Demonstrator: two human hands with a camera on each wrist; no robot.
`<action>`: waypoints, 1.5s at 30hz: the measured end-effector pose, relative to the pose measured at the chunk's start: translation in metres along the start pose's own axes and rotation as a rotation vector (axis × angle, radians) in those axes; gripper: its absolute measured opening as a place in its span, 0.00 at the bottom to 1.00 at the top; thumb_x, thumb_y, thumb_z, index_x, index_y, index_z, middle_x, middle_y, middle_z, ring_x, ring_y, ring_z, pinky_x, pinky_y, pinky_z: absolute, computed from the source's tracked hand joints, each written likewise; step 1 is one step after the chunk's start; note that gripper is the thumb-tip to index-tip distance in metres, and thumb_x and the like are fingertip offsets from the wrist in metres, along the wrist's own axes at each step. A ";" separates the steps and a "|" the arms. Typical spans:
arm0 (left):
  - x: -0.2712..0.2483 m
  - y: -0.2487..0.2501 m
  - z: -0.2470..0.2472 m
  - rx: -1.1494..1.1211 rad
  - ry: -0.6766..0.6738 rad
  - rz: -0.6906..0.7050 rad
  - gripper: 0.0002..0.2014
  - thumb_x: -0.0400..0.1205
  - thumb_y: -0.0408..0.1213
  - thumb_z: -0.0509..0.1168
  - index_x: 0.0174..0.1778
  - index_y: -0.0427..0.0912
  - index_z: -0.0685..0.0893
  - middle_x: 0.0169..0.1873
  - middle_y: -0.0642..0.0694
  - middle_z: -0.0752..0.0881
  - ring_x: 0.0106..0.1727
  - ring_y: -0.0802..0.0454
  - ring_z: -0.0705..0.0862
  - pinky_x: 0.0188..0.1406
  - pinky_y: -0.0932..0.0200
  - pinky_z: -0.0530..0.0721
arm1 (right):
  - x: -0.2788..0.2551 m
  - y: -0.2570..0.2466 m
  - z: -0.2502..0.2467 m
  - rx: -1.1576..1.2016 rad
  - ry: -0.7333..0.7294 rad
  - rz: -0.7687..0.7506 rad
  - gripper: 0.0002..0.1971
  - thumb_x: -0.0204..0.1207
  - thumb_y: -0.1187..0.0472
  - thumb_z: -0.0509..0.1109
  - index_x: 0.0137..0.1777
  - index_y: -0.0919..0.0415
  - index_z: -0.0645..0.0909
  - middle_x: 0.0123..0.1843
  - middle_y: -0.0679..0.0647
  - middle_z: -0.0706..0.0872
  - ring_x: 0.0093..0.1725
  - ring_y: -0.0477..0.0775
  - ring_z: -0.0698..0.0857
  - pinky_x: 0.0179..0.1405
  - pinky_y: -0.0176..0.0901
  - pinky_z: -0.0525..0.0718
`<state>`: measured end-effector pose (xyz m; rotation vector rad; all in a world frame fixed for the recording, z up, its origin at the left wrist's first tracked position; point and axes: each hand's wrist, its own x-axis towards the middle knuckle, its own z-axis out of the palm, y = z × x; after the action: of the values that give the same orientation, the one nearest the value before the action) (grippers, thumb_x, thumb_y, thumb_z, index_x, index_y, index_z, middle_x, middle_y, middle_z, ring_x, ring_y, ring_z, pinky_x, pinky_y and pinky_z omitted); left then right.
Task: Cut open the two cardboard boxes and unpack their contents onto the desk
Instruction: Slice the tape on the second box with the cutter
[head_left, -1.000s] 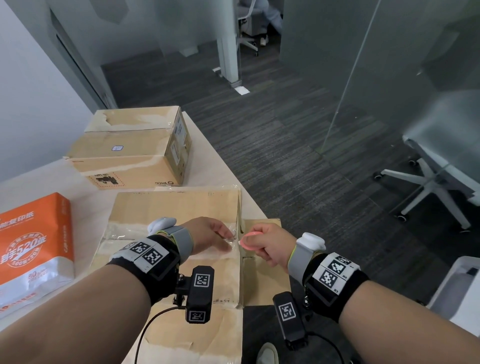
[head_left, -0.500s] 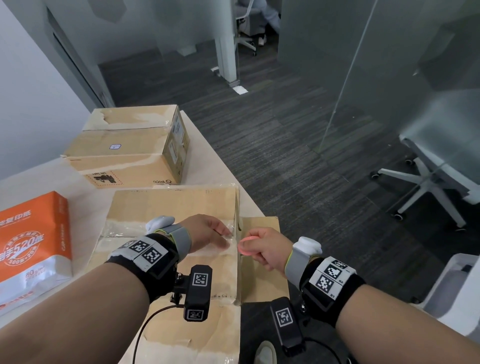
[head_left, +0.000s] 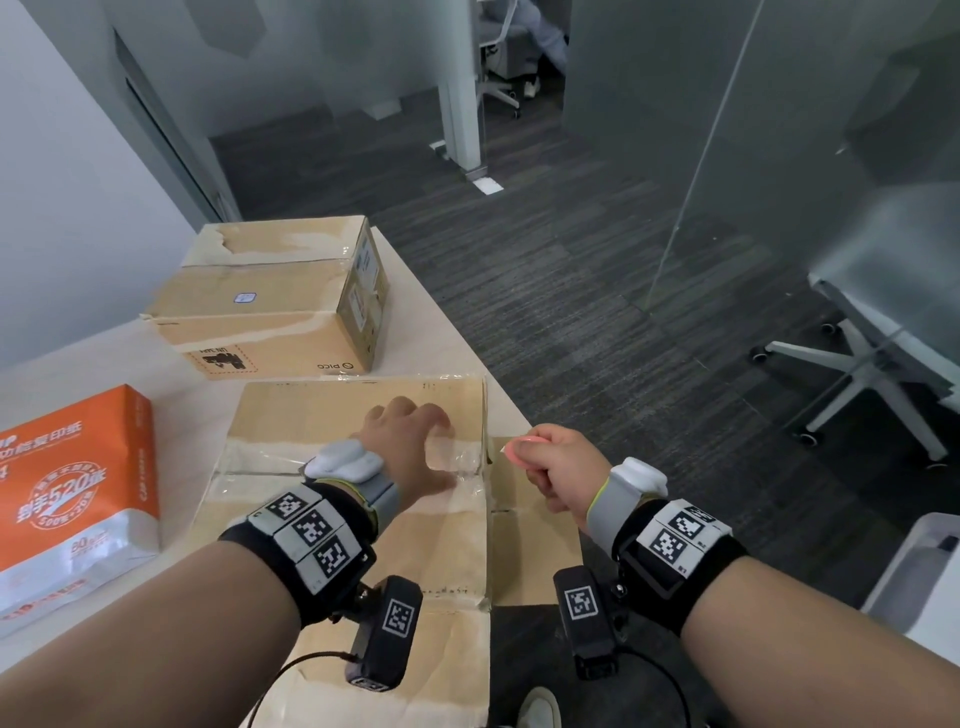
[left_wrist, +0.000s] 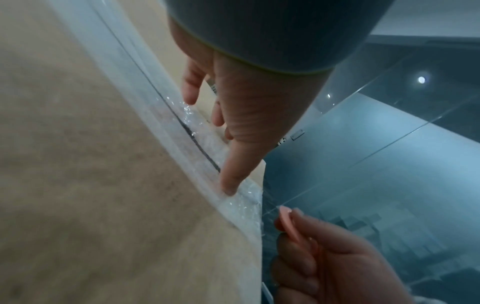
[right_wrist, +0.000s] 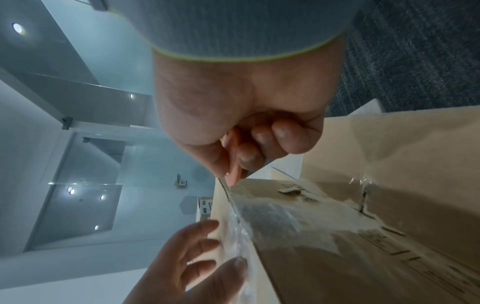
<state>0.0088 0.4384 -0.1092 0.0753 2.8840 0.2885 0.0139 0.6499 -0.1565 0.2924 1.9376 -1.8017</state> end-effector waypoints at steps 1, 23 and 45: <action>0.000 0.002 -0.001 0.052 -0.001 0.009 0.35 0.70 0.58 0.79 0.73 0.66 0.74 0.70 0.54 0.74 0.72 0.47 0.72 0.64 0.47 0.78 | 0.001 0.000 0.001 0.000 0.002 -0.008 0.10 0.81 0.59 0.71 0.38 0.58 0.76 0.25 0.51 0.69 0.21 0.46 0.62 0.19 0.36 0.59; 0.022 0.026 0.001 0.498 -0.354 0.239 0.46 0.86 0.39 0.64 0.85 0.61 0.34 0.89 0.40 0.52 0.65 0.33 0.85 0.54 0.41 0.89 | 0.022 0.005 0.018 0.056 0.044 -0.008 0.11 0.77 0.51 0.73 0.45 0.59 0.80 0.31 0.60 0.72 0.21 0.49 0.66 0.20 0.39 0.65; 0.008 0.016 -0.004 0.294 -0.107 0.229 0.11 0.83 0.44 0.65 0.57 0.45 0.73 0.58 0.49 0.83 0.42 0.41 0.77 0.41 0.53 0.77 | 0.019 0.001 0.017 -0.001 -0.059 0.017 0.09 0.81 0.57 0.70 0.40 0.58 0.79 0.25 0.51 0.71 0.19 0.47 0.64 0.20 0.36 0.61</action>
<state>0.0008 0.4543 -0.1039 0.4593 2.7891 -0.0995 0.0014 0.6303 -0.1664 0.2525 1.8899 -1.7784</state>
